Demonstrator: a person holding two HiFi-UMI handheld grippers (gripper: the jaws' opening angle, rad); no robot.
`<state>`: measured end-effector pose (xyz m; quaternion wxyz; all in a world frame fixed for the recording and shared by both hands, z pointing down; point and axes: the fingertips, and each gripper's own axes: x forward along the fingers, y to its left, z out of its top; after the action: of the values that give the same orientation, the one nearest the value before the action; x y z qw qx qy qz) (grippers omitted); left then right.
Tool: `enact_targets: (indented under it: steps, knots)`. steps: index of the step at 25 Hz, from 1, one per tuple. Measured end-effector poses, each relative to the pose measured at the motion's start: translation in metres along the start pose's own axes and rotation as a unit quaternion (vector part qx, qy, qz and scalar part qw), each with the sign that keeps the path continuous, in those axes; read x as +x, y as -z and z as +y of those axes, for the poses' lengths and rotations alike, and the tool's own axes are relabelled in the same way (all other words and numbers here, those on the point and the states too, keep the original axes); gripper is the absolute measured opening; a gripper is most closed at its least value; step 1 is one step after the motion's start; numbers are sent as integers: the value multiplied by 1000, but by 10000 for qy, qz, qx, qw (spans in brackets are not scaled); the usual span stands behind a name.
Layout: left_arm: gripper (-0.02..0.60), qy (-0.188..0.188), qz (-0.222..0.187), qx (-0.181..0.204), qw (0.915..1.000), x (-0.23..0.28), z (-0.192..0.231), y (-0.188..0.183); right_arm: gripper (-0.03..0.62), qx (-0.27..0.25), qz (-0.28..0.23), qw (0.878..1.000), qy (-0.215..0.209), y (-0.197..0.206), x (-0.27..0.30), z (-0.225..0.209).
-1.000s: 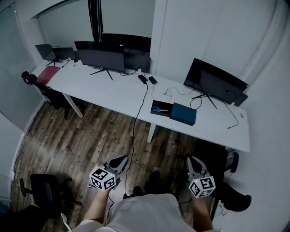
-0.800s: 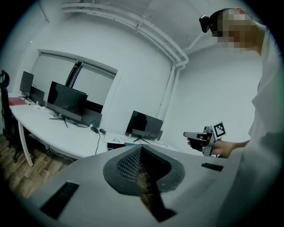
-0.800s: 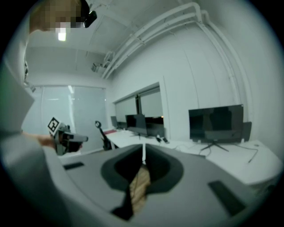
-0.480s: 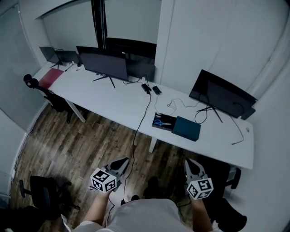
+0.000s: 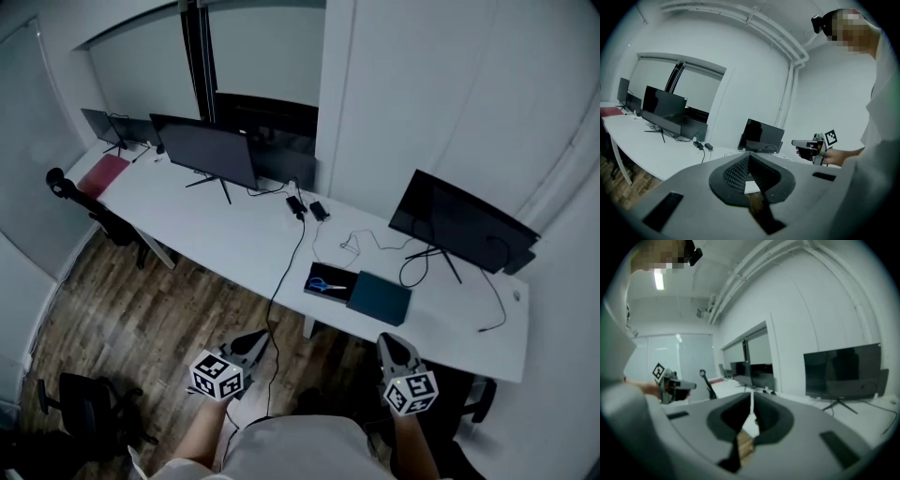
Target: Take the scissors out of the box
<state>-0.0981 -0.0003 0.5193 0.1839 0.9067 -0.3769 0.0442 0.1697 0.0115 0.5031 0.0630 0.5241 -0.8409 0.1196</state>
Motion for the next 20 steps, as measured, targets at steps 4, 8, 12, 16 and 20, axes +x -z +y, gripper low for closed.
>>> enact_targets:
  steps: [4, 8, 12, 16, 20]
  knots:
    - [31, -35, -12, -25, 10000, 26, 2, -4, 34, 26, -3, 10000, -61, -4, 13, -24]
    - [32, -80, 39, -47, 9999, 47, 7, -6, 35, 84, -1, 9999, -61, -7, 26, -43]
    - [31, -104, 122, -28, 9999, 62, 15, -11, 35, 129, 27, 9999, -80, -9, 38, -52]
    - [31, -88, 236, -12, 9997, 79, 29, -14, 35, 190, 104, 9998, -50, -7, 54, -61]
    - [31, 27, 280, 24, 9996, 96, 47, -20, 34, 203, 207, 9996, 57, -4, 70, -66]
